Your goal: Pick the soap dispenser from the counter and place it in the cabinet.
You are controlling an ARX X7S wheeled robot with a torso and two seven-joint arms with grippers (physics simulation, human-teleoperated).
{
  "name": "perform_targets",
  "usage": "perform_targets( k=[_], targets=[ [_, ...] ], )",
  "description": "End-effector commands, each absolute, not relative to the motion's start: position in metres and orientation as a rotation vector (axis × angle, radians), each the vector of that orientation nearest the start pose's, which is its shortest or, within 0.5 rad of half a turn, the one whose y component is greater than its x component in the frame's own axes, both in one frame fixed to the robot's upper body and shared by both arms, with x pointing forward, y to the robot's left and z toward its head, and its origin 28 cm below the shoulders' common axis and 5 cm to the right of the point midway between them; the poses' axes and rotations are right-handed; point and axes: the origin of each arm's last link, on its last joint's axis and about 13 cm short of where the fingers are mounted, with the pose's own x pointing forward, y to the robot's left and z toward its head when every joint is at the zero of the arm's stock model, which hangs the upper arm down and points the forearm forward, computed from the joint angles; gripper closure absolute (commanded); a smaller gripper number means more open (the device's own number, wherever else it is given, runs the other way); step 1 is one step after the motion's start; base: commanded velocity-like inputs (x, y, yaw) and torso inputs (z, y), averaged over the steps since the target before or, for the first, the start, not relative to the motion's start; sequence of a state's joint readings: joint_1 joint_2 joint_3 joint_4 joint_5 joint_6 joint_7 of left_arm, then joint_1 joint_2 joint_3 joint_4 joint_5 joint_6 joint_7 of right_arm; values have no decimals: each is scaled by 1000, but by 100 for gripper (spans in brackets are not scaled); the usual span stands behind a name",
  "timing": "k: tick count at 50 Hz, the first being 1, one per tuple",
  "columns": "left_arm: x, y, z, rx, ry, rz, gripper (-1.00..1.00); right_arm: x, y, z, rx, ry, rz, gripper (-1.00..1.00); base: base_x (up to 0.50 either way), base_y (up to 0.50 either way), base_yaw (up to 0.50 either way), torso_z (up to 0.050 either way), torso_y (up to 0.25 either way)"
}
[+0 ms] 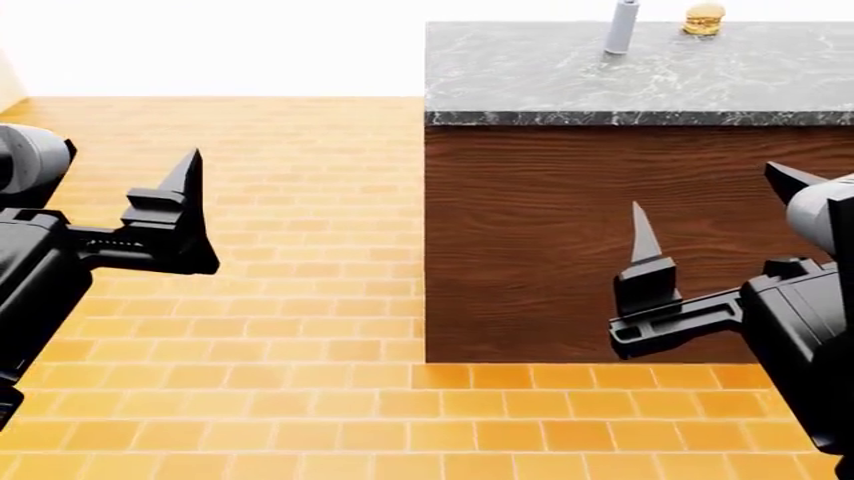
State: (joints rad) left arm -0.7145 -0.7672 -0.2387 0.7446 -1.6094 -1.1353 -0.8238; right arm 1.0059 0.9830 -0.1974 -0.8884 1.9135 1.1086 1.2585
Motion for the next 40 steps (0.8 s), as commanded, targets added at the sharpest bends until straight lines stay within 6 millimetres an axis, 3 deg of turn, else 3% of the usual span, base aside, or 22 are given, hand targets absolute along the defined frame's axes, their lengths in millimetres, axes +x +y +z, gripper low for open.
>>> perform_targets(
  k=[1,40],
  targets=[
    [182,272,274,11,-123,-106,-100,146,-139,278,-359,-73,47,-100,-441,-227,0,0,0],
    [182,270,277,23,-110,-103,-100,144,-138,289,-383,-85,46,-100,-324,-369,0,0,0]
  ],
)
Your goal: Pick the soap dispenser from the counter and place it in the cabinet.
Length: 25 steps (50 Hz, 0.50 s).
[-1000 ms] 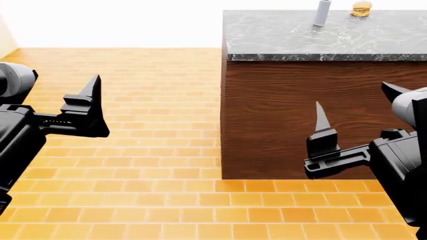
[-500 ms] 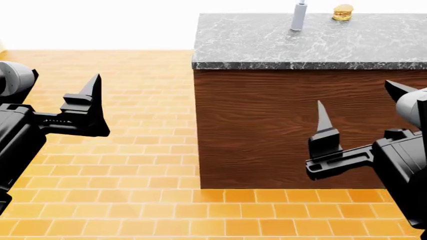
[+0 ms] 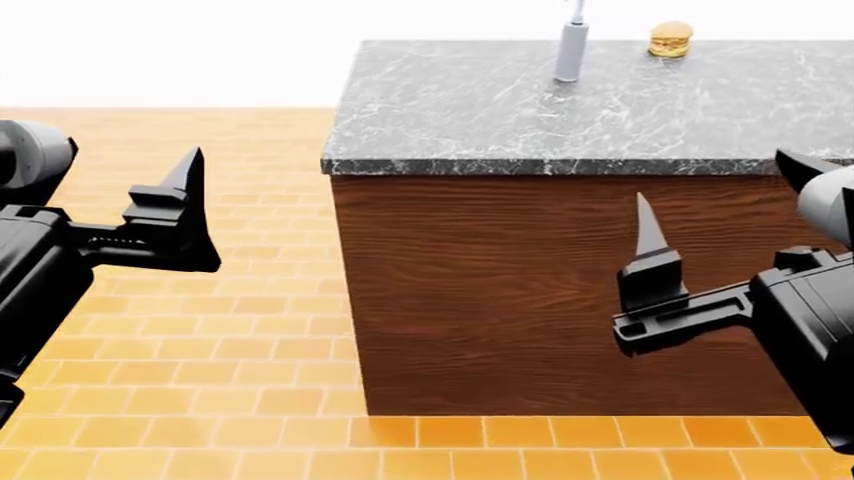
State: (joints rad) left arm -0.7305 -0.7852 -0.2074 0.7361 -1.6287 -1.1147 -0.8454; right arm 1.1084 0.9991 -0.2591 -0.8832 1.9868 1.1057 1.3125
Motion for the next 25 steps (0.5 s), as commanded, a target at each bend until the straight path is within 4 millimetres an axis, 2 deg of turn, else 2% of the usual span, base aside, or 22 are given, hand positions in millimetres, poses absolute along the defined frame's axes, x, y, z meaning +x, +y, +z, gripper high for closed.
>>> perform_targets(
  k=[1,25],
  targets=[
    [182,269,278,25,-110,-103,-100,144,-138,289,-383,-83,45,-100,-289,-406,0,0,0],
    [182,269,287,54,-95,-86,-100,158,-145,323,-375,25,-1,-100,-287,-406,0,0,1]
  ],
)
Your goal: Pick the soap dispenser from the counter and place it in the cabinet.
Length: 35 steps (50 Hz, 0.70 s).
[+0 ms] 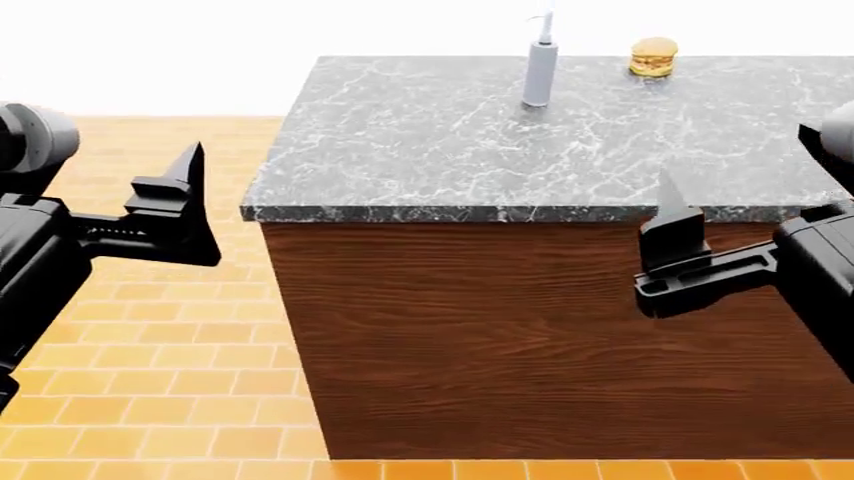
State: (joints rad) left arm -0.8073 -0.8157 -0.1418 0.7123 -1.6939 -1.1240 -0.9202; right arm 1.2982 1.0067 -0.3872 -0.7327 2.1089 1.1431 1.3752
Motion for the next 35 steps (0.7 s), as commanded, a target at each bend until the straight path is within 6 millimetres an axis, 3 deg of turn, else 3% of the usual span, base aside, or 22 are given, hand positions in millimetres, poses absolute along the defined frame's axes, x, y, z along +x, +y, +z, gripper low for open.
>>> perform_targets(
  k=[1,12,35],
  targets=[
    [182,269,287,54,-95,-86,-100,159,-146,324,-374,24,-1,-100,-285,-406,0,0,0],
    [183,268,290,56,-97,-88,-100,162,-140,345,-392,9,22,-100,-287,-406,0,0,2],
    [186,268,287,53,-95,-88,-100,167,-141,337,-377,8,32,-100,-209,-441,0,0,1]
  ],
)
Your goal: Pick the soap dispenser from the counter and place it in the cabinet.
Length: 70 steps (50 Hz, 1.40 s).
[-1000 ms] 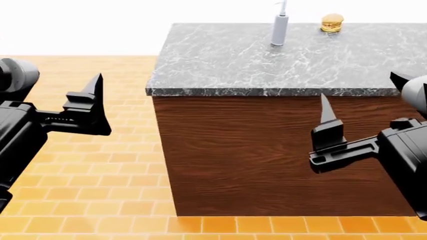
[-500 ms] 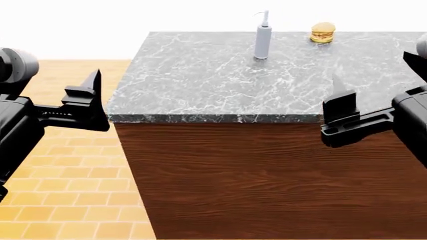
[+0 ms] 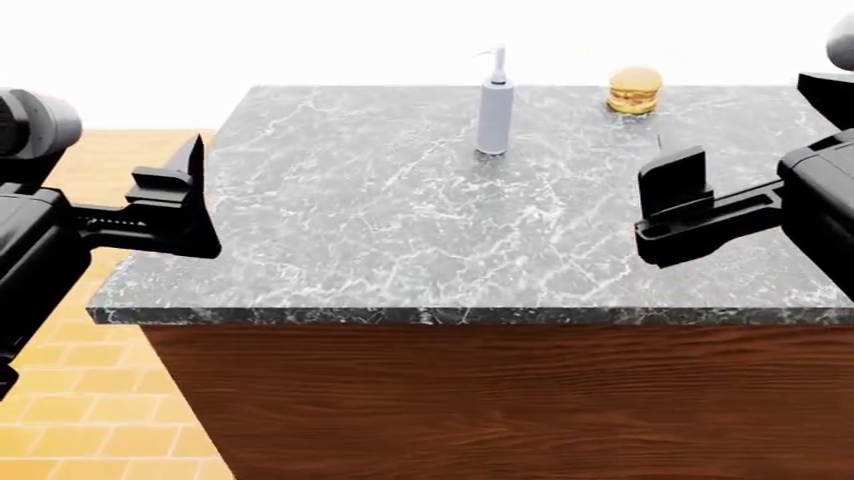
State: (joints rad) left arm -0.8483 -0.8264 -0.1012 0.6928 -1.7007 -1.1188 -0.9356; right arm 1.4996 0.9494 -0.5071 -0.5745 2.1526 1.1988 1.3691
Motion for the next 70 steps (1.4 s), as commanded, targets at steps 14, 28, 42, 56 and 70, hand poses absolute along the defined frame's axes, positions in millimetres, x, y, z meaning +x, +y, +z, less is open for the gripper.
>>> perform_targets(
  k=[14,28,42,56,70],
  targets=[
    [188,268,286,50,-95,-89,-100,168,-140,336,-375,3,37,-100,0,-383,0,0,1],
    [188,268,286,50,-98,-87,-100,171,-139,334,-372,4,46,-100,0,-354,0,0,1],
    [188,268,286,48,-99,-88,-100,174,-138,330,-373,11,53,-100,0,-349,0,0,1],
    [190,269,285,45,-96,-89,-100,176,-138,327,-368,15,55,-100,0,-313,0,0,1],
    [190,267,285,46,-97,-91,-100,192,-135,309,-264,101,107,-100,0,-62,0,0,0]
  ],
)
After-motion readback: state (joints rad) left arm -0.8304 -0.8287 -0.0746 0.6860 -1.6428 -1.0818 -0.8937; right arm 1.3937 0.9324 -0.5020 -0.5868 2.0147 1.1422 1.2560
